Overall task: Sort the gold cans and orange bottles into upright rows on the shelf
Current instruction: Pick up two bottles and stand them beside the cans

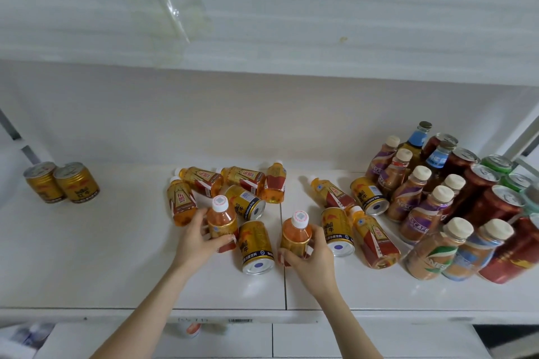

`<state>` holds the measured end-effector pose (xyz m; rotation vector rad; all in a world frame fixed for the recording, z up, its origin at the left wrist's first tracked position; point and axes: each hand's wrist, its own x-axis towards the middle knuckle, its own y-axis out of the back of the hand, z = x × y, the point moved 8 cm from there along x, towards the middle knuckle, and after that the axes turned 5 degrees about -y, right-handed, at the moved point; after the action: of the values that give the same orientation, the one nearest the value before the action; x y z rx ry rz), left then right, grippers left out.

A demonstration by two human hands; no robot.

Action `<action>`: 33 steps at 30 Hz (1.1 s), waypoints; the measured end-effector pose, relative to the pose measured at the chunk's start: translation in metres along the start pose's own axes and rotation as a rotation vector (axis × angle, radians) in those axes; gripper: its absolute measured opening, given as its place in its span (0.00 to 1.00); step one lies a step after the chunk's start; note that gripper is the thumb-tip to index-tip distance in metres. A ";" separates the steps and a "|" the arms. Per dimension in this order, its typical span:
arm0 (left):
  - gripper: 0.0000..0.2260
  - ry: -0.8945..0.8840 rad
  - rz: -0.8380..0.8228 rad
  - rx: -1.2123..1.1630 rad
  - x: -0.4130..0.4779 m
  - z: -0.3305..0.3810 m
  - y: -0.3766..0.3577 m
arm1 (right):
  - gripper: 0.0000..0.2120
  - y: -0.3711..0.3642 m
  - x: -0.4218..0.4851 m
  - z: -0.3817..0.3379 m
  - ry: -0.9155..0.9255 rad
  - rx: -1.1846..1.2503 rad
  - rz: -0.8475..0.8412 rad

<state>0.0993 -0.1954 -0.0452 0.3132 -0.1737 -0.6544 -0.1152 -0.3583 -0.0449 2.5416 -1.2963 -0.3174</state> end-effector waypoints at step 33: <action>0.31 0.024 -0.016 0.083 -0.132 0.026 0.017 | 0.31 0.011 -0.098 -0.019 0.034 -0.116 0.038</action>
<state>-0.0010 -0.1068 -0.0236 0.4021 -0.1754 -0.6604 -0.1739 -0.2825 -0.0165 2.4128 -1.2742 -0.3306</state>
